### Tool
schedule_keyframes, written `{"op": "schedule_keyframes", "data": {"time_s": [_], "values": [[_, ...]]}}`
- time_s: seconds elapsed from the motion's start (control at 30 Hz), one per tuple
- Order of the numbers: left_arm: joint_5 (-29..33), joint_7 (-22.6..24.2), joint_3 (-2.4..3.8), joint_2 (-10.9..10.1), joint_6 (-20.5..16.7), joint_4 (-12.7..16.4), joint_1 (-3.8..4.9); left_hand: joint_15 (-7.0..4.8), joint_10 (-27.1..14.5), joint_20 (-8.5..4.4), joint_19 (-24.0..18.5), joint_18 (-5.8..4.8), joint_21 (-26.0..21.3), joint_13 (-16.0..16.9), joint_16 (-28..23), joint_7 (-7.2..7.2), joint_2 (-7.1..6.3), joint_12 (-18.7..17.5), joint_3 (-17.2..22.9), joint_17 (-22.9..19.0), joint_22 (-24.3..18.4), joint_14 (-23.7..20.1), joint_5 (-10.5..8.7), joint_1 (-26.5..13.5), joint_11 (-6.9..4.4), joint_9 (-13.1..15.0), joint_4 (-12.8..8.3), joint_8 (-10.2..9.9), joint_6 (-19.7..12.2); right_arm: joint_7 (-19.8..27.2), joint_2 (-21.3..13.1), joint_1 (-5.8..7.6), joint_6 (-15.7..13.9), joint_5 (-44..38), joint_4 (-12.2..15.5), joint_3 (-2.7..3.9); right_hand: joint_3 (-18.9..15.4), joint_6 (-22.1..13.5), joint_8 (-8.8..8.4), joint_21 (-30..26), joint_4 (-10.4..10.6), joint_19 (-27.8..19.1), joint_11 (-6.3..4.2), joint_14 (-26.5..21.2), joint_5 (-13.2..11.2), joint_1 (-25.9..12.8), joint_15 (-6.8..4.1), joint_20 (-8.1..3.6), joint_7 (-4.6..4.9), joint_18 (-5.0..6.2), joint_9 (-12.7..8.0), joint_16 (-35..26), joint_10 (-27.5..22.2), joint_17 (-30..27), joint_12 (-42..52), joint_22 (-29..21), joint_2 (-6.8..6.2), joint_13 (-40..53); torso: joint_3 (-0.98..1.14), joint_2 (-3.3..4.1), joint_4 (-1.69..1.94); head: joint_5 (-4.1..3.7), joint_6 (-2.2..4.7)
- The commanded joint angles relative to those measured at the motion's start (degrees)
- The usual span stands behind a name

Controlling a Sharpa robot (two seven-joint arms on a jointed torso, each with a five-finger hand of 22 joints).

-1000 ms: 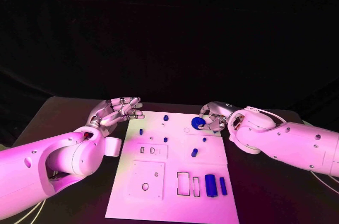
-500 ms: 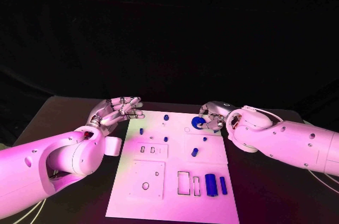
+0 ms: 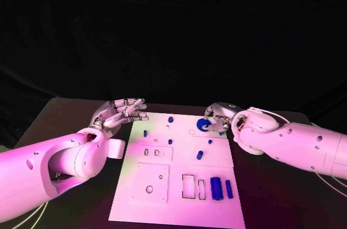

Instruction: Assemble the parts on the task board

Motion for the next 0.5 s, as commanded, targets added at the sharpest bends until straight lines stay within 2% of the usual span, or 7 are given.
{"op": "schedule_keyframes", "data": {"time_s": [0.03, 0.13, 0.27, 0.5], "values": [[0.09, 0.24, 0.05, 0.08, 1.15, 0.08, 0.09, 0.25, 0.18, 0.05, 0.02, 0.25, 0.38, 0.07, -0.13, 0.29, 0.04, -0.34, 0.35, 0.05, 0.0, -0.06, -0.15, 0.29, 0.37, -0.05, 0.1, -0.4, 0.11, -0.19, -0.02, -0.48, 2.33, -1.12, 0.05, -0.34, 1.54, 1.86, 0.46, 0.38, -0.13, 5.43, -0.88, 6.07, 0.63, 0.97, -0.67, -0.27, -0.61, -0.97, -0.08, 0.4, 1.65, 15.05, 0.57, 14.25, 0.35, 10.05, 0.02, 0.0, -0.01, 0.03, -0.07], [0.09, 0.23, 0.05, 0.08, 1.15, 0.08, 0.09, 0.25, 0.18, 0.05, 0.02, 0.25, 0.38, 0.07, -0.13, 0.29, 0.04, -0.34, 0.35, 0.05, 0.0, -0.06, -0.15, 0.29, 0.37, -0.05, 0.1, -0.4, 0.11, 0.23, -0.03, -0.49, 1.45, -1.19, 0.3, -0.34, 3.77, 3.89, 0.15, 0.56, -0.34, 5.63, -1.47, 6.08, 1.15, 1.23, -1.2, -0.75, -1.28, -1.04, -0.46, 0.41, 1.92, 15.09, 0.8, 14.5, 0.46, 10.34, 0.03, -0.01, 0.0, 0.03, -0.11], [0.09, 0.21, 0.05, 0.1, 1.18, 0.06, 0.09, 0.25, 0.18, 0.05, 0.02, 0.25, 0.38, 0.07, -0.13, 0.29, 0.04, -0.34, 0.35, 0.05, 0.0, -0.06, -0.15, 0.29, 0.37, -0.05, 0.1, -0.4, 0.11, 0.86, 0.01, -0.51, -0.97, -1.76, 0.7, -0.34, 5.55, 5.22, -0.14, 0.66, -0.56, 5.75, -1.87, 6.08, 1.45, 1.14, -1.58, -1.12, -1.73, -1.08, -0.66, 0.41, 2.22, 15.09, 1.04, 14.65, 0.69, 10.66, 0.02, -0.01, 0.04, 0.03, -0.14], [0.09, 0.16, 0.05, 0.09, 1.24, 0.02, 0.09, 0.25, 0.18, 0.05, 0.02, 0.25, 0.38, 0.07, -0.13, 0.29, 0.04, -0.34, 0.35, 0.05, 0.0, -0.06, -0.15, 0.29, 0.37, -0.05, 0.1, -0.4, 0.11, 1.39, 0.13, -0.51, -6.32, -5.33, 1.99, -0.32, 6.68, 5.64, -1.05, 0.83, -0.39, 5.94, -1.96, 6.08, 0.59, -0.26, -1.74, -1.39, -1.75, -1.15, -1.01, 0.41, 2.34, 15.09, 1.09, 14.88, -0.23, 10.74, 0.0, -0.06, -0.04, 0.18, 0.0]]}}
